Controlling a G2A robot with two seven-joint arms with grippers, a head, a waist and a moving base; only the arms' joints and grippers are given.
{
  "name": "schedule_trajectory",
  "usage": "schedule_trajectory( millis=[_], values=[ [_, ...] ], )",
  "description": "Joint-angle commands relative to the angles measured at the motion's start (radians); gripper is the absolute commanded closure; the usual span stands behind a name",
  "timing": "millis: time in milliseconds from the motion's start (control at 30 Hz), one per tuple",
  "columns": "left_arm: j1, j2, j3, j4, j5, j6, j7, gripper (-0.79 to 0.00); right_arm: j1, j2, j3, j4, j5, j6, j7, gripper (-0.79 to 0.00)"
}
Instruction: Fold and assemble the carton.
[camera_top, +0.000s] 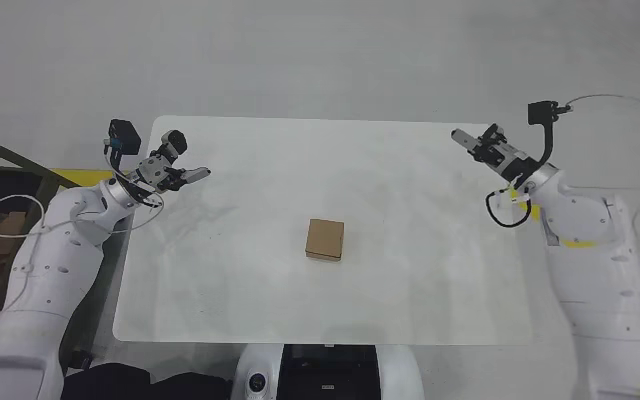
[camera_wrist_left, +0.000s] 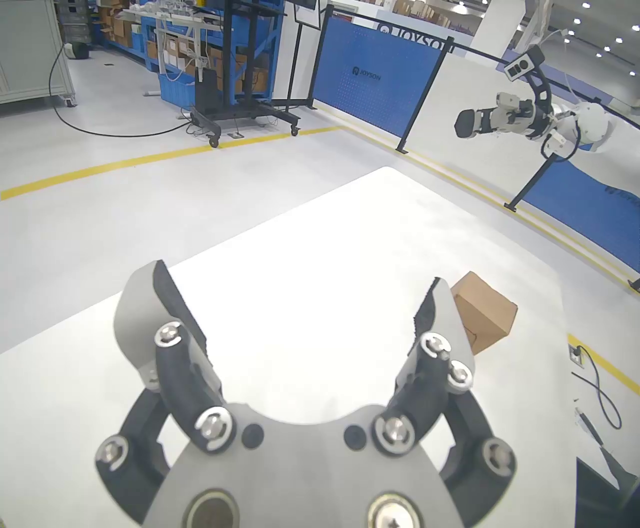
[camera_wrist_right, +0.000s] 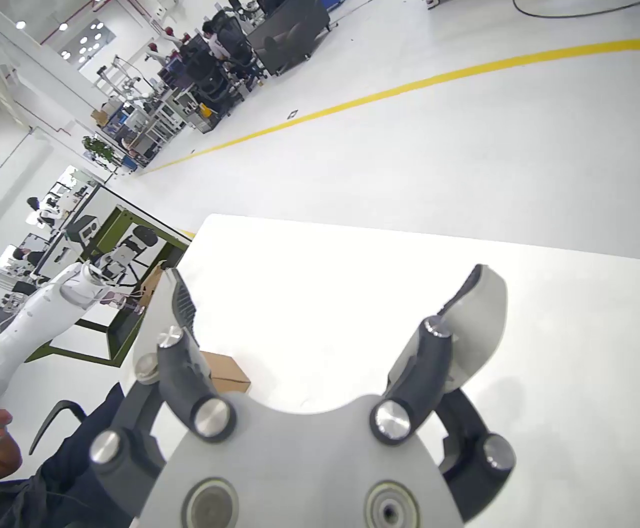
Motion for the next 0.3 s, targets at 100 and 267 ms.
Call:
schedule_trajectory(
  millis=[100,267],
  values=[
    [-0.001,0.000,0.001,0.001,0.001,0.000,0.001,-0.784,0.000,0.000,-0.001,0.000,0.002,-0.006,0.001,-0.785],
    [-0.001,0.000,0.001,0.001,0.001,0.000,0.001,-0.784,0.000,0.000,0.000,0.000,0.002,-0.007,0.001,-0.785]
  ],
)
